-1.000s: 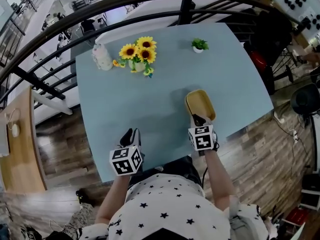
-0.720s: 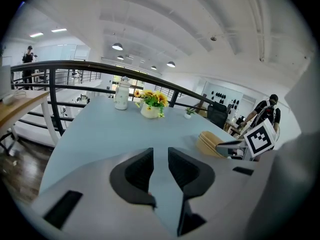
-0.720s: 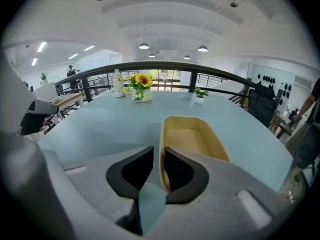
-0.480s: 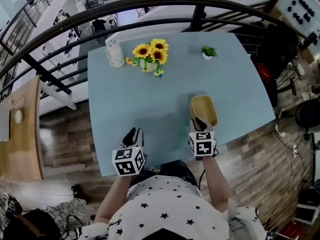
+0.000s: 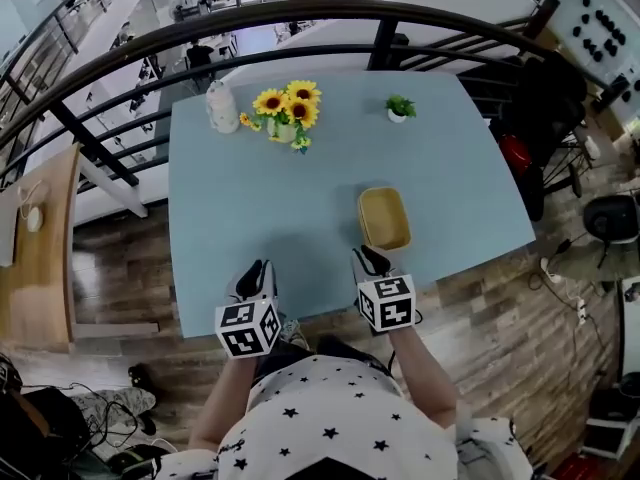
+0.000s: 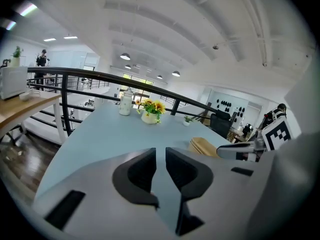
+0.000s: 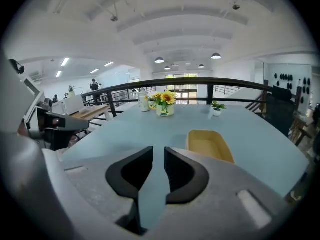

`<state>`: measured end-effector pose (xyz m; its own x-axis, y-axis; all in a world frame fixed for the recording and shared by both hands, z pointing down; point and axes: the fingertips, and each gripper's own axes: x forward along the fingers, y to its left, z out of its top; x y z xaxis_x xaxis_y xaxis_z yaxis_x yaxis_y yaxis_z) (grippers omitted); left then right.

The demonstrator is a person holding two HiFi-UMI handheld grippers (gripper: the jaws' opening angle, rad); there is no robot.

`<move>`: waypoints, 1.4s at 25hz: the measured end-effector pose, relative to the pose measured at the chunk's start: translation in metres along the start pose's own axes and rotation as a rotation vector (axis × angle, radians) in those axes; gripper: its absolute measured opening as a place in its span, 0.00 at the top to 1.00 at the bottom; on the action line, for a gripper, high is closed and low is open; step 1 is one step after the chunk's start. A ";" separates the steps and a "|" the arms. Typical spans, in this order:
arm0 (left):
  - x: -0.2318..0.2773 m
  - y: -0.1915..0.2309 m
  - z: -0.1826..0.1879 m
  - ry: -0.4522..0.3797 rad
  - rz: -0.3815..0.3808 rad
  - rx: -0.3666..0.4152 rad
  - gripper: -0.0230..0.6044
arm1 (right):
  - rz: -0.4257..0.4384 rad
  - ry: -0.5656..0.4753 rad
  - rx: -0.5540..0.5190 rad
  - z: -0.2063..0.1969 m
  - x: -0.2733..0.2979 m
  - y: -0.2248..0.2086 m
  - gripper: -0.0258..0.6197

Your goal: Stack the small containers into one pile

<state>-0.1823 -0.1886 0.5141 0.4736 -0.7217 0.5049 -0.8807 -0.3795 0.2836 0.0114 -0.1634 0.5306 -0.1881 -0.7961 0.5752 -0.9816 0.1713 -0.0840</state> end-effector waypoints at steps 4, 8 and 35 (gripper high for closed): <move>-0.021 -0.017 -0.014 -0.014 0.019 -0.001 0.89 | 0.040 -0.033 0.001 -0.006 -0.031 0.012 0.87; -0.043 -0.035 -0.031 -0.028 0.031 -0.011 0.91 | 0.068 -0.069 0.000 -0.013 -0.062 0.018 0.90; -0.152 -0.113 -0.122 -0.072 0.027 0.002 0.96 | 0.187 -0.165 -0.058 -0.083 -0.187 0.056 0.95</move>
<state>-0.1531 0.0348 0.5041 0.4472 -0.7717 0.4522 -0.8933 -0.3603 0.2686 -0.0053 0.0438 0.4860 -0.3738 -0.8304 0.4131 -0.9266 0.3539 -0.1271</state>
